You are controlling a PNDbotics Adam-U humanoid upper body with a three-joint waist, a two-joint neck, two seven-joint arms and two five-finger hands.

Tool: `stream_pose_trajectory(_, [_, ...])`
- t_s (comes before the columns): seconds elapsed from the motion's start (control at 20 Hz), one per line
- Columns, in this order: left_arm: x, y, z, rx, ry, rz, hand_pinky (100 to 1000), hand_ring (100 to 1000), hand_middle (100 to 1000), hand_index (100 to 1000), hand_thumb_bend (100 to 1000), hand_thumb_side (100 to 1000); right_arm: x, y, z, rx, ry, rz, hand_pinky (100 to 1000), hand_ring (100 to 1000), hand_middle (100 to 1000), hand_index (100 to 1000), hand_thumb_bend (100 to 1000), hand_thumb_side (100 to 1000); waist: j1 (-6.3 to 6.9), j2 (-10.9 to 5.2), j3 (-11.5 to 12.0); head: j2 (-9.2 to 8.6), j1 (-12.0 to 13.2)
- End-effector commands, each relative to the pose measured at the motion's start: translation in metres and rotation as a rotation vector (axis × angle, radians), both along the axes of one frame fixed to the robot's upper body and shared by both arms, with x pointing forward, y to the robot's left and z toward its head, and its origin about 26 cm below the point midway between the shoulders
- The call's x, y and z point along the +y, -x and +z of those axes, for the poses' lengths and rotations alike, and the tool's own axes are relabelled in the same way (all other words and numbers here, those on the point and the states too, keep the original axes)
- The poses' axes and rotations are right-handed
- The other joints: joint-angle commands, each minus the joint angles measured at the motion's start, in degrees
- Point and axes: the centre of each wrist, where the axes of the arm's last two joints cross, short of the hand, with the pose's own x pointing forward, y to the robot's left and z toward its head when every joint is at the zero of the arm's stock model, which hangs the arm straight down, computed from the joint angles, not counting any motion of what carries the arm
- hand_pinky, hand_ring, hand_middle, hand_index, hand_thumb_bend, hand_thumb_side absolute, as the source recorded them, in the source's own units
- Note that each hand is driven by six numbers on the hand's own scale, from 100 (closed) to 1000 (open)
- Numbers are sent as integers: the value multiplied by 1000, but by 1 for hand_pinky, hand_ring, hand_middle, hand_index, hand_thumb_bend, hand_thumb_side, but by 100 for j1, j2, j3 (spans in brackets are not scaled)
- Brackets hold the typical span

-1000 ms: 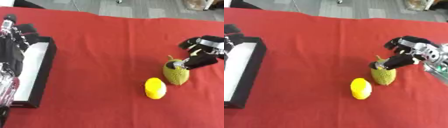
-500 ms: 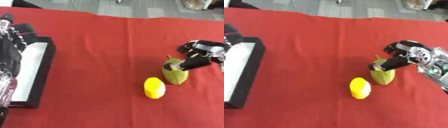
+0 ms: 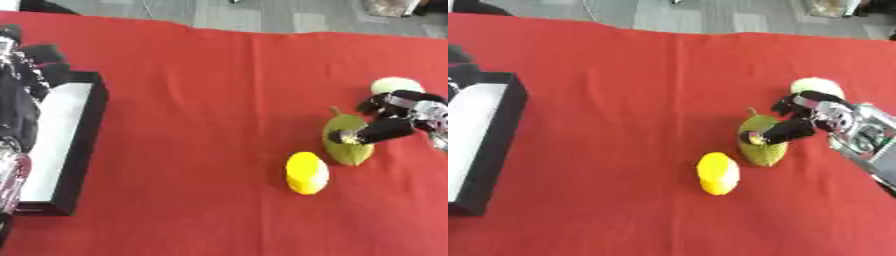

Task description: Pick up the objects with one hand, pass them to the other hand, and then place them into the box on the other side of the table.

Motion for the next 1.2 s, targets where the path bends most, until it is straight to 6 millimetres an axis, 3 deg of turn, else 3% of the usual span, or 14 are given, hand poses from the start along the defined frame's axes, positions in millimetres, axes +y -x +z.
stream_pose_trajectory(0.05, [0,1,10,-32,-20,-6,792,729,630,693,207,923,-9,-1,6,-12,17,-31,912,890,875,898,551,469,51,-71,1,23,-12])
stream_pose_trajectory(0.7, [-2,1,11,-31,-24,-15,792,731,632,693,208,925,-19,-3,-9,62,29,-54,916,891,874,899,544,473,40,-56,26,24,-2])
stream_pose_trajectory(1.2, [-3,1,11,-32,-25,-20,793,733,634,693,207,925,-21,-9,-17,91,19,-72,896,863,783,835,459,328,41,-49,33,24,4])
